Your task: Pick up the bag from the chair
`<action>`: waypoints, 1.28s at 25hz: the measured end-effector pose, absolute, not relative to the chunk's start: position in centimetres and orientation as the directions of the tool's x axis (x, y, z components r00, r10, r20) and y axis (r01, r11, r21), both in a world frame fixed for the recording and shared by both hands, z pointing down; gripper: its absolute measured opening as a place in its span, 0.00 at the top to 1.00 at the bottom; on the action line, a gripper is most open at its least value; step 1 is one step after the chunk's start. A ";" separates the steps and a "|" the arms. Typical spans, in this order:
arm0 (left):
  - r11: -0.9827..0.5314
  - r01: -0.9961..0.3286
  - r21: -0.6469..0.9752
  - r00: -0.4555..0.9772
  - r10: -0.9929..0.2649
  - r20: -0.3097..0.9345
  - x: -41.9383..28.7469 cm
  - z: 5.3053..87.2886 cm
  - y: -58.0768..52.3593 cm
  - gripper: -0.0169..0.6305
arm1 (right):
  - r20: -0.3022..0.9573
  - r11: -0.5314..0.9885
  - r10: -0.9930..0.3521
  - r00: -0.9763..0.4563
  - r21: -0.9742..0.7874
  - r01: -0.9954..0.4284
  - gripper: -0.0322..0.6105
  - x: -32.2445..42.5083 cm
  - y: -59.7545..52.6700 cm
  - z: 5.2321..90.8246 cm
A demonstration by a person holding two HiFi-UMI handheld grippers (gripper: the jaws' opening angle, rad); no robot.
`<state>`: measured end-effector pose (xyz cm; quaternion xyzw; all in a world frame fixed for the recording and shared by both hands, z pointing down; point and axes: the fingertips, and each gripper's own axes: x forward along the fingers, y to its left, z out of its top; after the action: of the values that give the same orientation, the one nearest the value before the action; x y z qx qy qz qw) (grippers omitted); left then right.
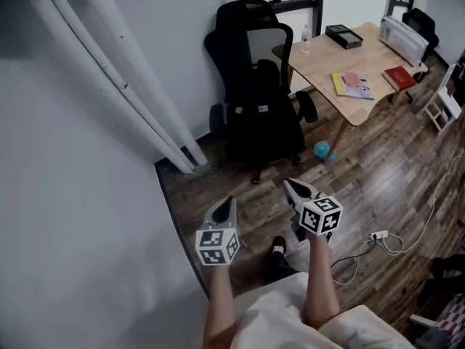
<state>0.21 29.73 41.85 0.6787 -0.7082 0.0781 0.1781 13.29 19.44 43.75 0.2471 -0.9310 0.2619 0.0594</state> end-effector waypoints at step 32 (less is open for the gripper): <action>0.053 -0.980 0.194 0.014 -0.945 0.328 -15.1 42.7 0.6 0.96 | 0.335 0.771 -0.438 -0.834 -0.338 -0.540 0.95 1.0 -6.9 43.9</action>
<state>-15.06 0.63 42.67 0.6867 -0.7005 0.0464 0.1886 1.00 -6.94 43.90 0.2621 -0.9333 0.2145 0.1191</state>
